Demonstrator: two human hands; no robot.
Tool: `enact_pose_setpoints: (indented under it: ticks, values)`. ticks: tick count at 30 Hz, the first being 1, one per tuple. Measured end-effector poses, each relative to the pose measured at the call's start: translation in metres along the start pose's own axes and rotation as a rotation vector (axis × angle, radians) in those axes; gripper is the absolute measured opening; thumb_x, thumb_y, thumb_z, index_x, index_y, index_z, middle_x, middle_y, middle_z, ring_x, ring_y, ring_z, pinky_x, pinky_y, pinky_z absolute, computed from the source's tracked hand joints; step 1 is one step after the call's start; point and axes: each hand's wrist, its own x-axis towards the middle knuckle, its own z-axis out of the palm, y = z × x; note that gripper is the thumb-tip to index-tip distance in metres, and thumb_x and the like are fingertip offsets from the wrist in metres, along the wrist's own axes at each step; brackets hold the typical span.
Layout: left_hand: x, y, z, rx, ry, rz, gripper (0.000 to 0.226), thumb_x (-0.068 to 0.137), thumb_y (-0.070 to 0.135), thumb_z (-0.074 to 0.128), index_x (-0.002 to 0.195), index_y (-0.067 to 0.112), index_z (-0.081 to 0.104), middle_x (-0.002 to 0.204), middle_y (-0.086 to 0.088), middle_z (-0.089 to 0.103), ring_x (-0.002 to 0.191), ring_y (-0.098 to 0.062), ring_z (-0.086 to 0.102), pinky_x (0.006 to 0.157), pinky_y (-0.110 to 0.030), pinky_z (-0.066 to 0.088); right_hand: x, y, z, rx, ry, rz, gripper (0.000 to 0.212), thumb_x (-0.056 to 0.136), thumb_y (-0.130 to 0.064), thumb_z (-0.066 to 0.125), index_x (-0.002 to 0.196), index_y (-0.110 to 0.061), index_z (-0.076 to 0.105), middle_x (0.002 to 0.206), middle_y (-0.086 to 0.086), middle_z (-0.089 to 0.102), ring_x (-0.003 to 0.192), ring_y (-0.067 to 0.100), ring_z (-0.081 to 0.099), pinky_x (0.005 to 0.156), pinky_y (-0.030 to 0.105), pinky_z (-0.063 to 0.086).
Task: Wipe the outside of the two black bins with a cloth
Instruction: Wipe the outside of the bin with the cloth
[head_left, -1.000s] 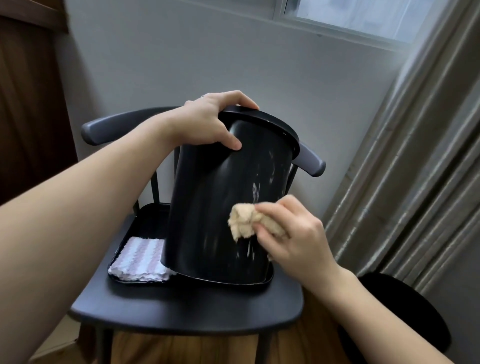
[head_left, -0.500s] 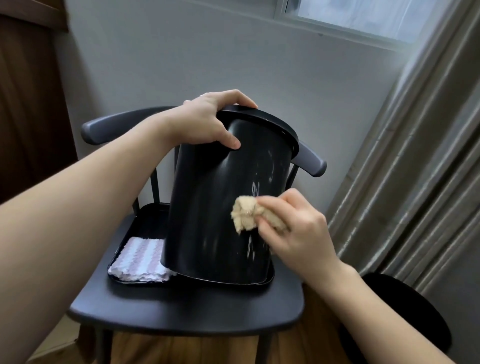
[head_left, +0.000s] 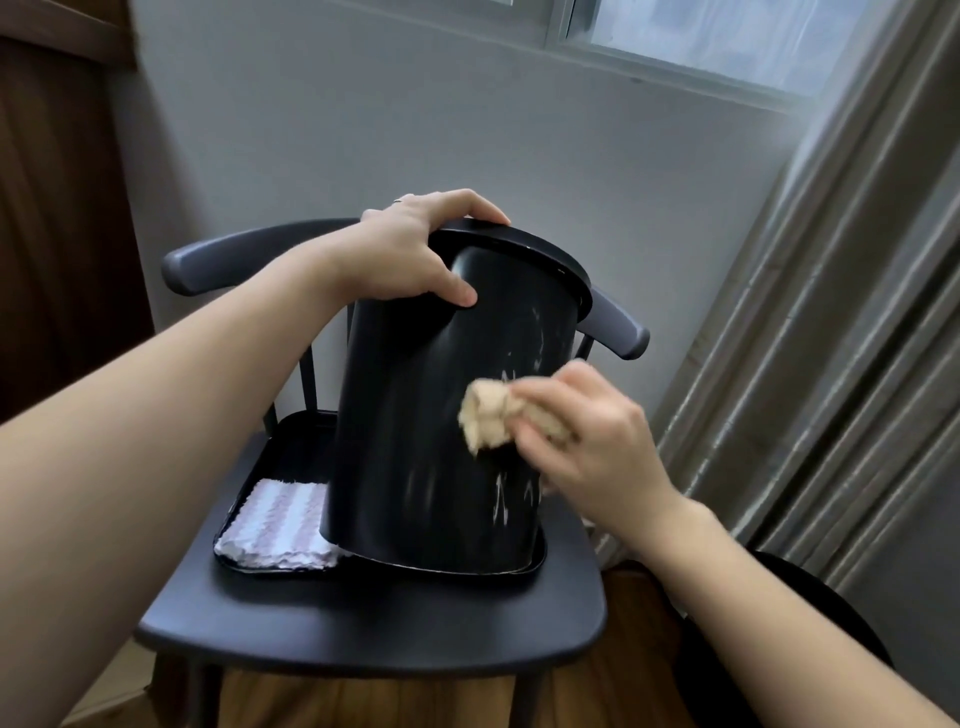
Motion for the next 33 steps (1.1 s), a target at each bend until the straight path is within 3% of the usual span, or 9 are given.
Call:
enact_pose_setpoints:
  ticks: [4,9,12,16,19,22,24,27,33]
  values:
    - [0.000,0.003,0.001,0.018,0.010,0.007,0.067,0.061,0.037,0.078,0.117,0.065,0.054,0.134,0.012,0.055,0.132,-0.032,0.045,0.112,-0.051,0.041,0.048,0.012,-0.007,-0.040,0.125,0.164,0.021,0.089,-0.023,0.071,0.109,-0.019,0.073,0.090,0.004,0.060,0.082,0.019,0.059,0.075,0.032,0.046]
    - [0.001,0.000,0.002,0.097,0.050,0.033,0.066,0.077,0.022,0.083,0.124,0.058,0.053,0.109,0.031,0.045,0.133,-0.020,0.038,0.117,-0.045,0.032,0.078,0.020,-0.009,-0.064,0.198,0.228,0.019,0.090,-0.031,0.068,0.108,-0.023,0.070,0.091,0.002,0.062,0.082,0.016,0.057,0.074,0.029,0.042]
    - [0.002,0.004,0.000,0.071,0.022,0.014,0.065,0.075,0.017,0.082,0.123,0.051,0.053,0.122,0.011,0.052,0.130,-0.028,0.044,0.112,-0.046,0.041,0.075,0.019,-0.010,-0.041,0.183,0.220,0.019,0.090,-0.031,0.069,0.107,-0.023,0.071,0.090,0.001,0.062,0.081,0.014,0.056,0.073,0.027,0.040]
    - [0.002,0.022,0.009,0.157,0.073,0.047,0.071,0.075,0.013,0.075,0.133,0.045,0.049,0.108,0.019,0.047,0.118,-0.016,0.035,0.102,-0.028,0.026,0.070,0.017,-0.012,-0.008,0.176,0.252,0.019,0.090,-0.029,0.070,0.108,-0.022,0.069,0.095,0.001,0.065,0.088,0.017,0.060,0.081,0.037,0.049]
    - [0.000,0.025,0.011,0.206,0.069,0.095,0.073,0.074,0.023,0.084,0.135,0.048,0.052,0.122,0.019,0.053,0.117,-0.007,0.030,0.108,-0.032,0.021,0.066,0.015,-0.013,0.001,0.175,0.275,0.020,0.091,-0.032,0.069,0.108,-0.020,0.068,0.096,0.002,0.068,0.089,0.021,0.062,0.081,0.045,0.050]
    - [0.000,0.021,0.008,0.149,0.066,0.101,0.072,0.073,0.021,0.087,0.130,0.053,0.056,0.111,0.027,0.053,0.111,0.001,0.028,0.106,-0.030,0.021,0.064,0.014,-0.013,0.014,0.178,0.277,0.020,0.091,-0.033,0.070,0.108,-0.021,0.070,0.094,0.002,0.069,0.088,0.021,0.063,0.080,0.044,0.050]
    - [0.001,0.018,0.007,0.114,0.073,0.100,0.074,0.072,0.019,0.088,0.127,0.056,0.057,0.110,0.031,0.053,0.120,-0.001,0.033,0.111,-0.030,0.023,0.065,0.013,-0.013,0.030,0.193,0.277,0.019,0.091,-0.031,0.071,0.108,-0.023,0.071,0.095,0.001,0.069,0.089,0.019,0.063,0.082,0.043,0.050]
    - [0.004,0.016,0.006,0.074,0.027,0.094,0.076,0.071,0.015,0.089,0.128,0.055,0.058,0.131,0.021,0.058,0.137,-0.013,0.043,0.121,-0.042,0.027,0.069,0.013,-0.012,0.031,0.211,0.273,0.017,0.092,-0.030,0.070,0.107,-0.023,0.072,0.095,0.001,0.068,0.088,0.016,0.062,0.082,0.038,0.049]
    - [0.005,0.016,0.004,0.085,-0.037,0.054,0.074,0.065,0.033,0.082,0.124,0.069,0.052,0.138,0.016,0.053,0.136,-0.026,0.042,0.118,-0.045,0.034,0.052,0.013,-0.007,0.032,0.175,0.158,0.017,0.093,-0.019,0.066,0.108,-0.015,0.072,0.098,0.000,0.064,0.091,0.014,0.061,0.082,0.021,0.046]
